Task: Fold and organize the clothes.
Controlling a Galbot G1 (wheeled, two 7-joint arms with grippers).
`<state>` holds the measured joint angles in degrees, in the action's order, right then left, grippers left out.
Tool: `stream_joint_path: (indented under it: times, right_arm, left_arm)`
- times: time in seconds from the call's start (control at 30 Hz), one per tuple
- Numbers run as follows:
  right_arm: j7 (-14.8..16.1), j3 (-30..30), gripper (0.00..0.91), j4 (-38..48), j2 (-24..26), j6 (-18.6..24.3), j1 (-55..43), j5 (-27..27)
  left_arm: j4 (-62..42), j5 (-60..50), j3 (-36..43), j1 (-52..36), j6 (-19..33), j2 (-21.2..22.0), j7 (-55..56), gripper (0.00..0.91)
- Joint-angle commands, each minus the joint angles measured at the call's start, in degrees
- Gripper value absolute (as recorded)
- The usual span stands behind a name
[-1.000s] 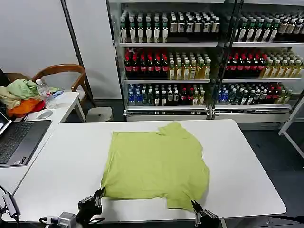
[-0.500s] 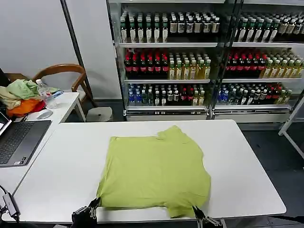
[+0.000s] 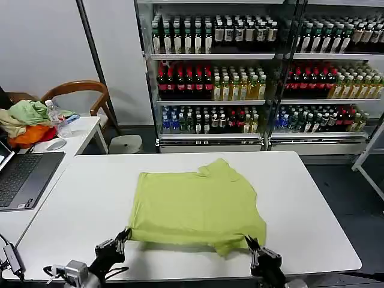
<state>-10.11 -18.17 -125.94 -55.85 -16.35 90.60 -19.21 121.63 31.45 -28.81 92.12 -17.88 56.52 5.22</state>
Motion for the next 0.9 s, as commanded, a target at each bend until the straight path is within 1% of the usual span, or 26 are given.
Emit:
stream_joint_path:
  times: [0.03,0.2,0.6,0.9]
  right_arm:
    - [0.5,1.7,0.0,3.8,0.2,-1.4,-9.0,-2.0]
    - [0.6,3.3,0.0,8.1,-0.9,-2.0,-13.9,-1.9]
    - [0.4,3.9,0.0,13.7,-1.9,-2.5,-17.1,-2.3]
    - [1.0,4.9,0.0,17.5,-2.9,-2.4,-19.4,-2.6]
  left_arm:
    - [-6.9,3.6,2.8,-10.1,0.3,-1.1,-1.7,0.04]
    - [-9.5,3.6,5.4,-13.0,0.5,-1.3,-2.4,0.04]
    - [-15.4,4.7,8.9,-19.9,0.9,-1.5,-3.2,0.04]
    - [-18.9,4.4,10.5,-21.9,1.1,-1.1,-3.6,0.04]
